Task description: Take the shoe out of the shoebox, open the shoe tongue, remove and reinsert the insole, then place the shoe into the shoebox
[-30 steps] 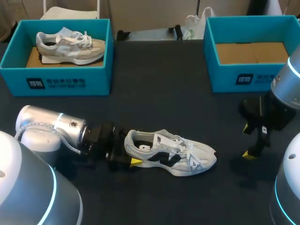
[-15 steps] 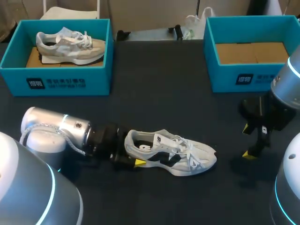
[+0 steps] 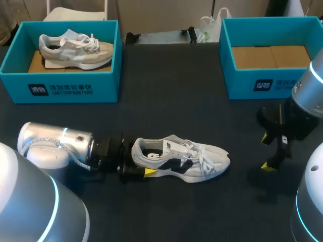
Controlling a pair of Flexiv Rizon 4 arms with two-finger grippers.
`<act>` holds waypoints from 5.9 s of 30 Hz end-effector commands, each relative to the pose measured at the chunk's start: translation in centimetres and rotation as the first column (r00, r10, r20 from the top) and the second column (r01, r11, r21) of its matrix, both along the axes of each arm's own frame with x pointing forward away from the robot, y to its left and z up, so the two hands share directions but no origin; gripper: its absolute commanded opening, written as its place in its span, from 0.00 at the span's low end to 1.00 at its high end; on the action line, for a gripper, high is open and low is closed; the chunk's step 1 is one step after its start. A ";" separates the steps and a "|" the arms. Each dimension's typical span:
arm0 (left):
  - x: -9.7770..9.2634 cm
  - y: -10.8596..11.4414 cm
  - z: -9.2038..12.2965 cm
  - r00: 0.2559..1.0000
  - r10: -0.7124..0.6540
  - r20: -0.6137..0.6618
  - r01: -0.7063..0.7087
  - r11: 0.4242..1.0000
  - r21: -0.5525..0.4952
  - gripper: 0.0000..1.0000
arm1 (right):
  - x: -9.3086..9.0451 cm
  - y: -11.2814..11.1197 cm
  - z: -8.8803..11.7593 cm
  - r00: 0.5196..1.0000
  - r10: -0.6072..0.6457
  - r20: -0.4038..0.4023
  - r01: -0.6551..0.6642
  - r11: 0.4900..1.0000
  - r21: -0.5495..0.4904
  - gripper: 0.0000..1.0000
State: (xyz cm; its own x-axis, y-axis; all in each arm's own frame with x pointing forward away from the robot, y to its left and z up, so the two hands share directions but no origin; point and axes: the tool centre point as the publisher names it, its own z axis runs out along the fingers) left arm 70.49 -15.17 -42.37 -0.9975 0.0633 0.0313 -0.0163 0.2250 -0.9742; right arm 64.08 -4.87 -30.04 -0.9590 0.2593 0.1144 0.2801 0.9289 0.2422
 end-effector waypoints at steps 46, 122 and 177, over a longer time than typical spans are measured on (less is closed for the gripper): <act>0.1 1.0 -0.4 0.998 0.051 -0.028 -0.051 0.999 -0.002 0.00 | -0.1 9.2 5.2 0.720 -0.694 0.003 0.676 0.700 -0.230 1.00; 0.1 1.0 -0.4 0.998 0.051 -0.028 -0.051 0.999 -0.002 0.00 | 4.4 26.8 -2.6 0.312 -0.907 0.282 0.925 0.222 -0.309 1.00; 0.1 1.0 -0.4 0.998 0.051 -0.028 -0.051 0.999 -0.002 0.00 | 5.3 22.5 -3.1 0.297 -0.928 0.224 0.922 0.217 -0.322 0.48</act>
